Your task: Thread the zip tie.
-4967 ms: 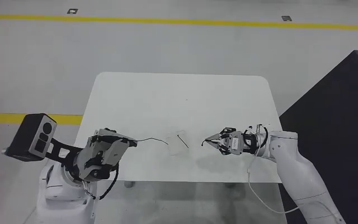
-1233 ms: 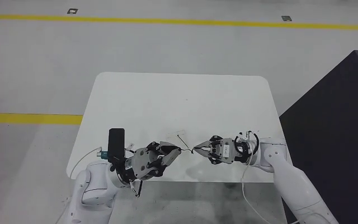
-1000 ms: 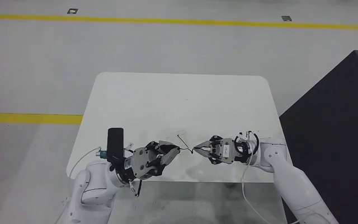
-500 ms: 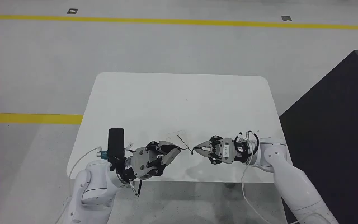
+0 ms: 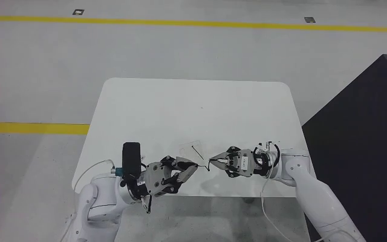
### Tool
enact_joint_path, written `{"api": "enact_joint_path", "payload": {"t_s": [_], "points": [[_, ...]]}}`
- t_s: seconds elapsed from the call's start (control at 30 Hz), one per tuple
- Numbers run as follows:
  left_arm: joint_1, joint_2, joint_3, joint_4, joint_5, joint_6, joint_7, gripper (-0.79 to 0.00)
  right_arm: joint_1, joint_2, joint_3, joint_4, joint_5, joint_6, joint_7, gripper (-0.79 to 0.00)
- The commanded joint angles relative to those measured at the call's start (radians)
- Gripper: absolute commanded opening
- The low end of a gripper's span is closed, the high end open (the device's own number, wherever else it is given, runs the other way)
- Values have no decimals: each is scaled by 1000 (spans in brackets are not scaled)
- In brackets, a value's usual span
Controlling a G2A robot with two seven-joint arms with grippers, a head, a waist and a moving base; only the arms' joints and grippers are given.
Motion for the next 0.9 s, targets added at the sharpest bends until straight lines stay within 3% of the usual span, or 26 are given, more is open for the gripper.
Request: {"api": "enact_joint_path", "payload": {"t_s": [0.0,0.87], "points": [[-2,2,2,-2,5,1,13,-785,-8,-1,-3,-9,6,-20,-10,-785],[-31,34,41,-23,171,1,190,-785,-19,-10,13,-13,155,-63,-63,-785]]}}
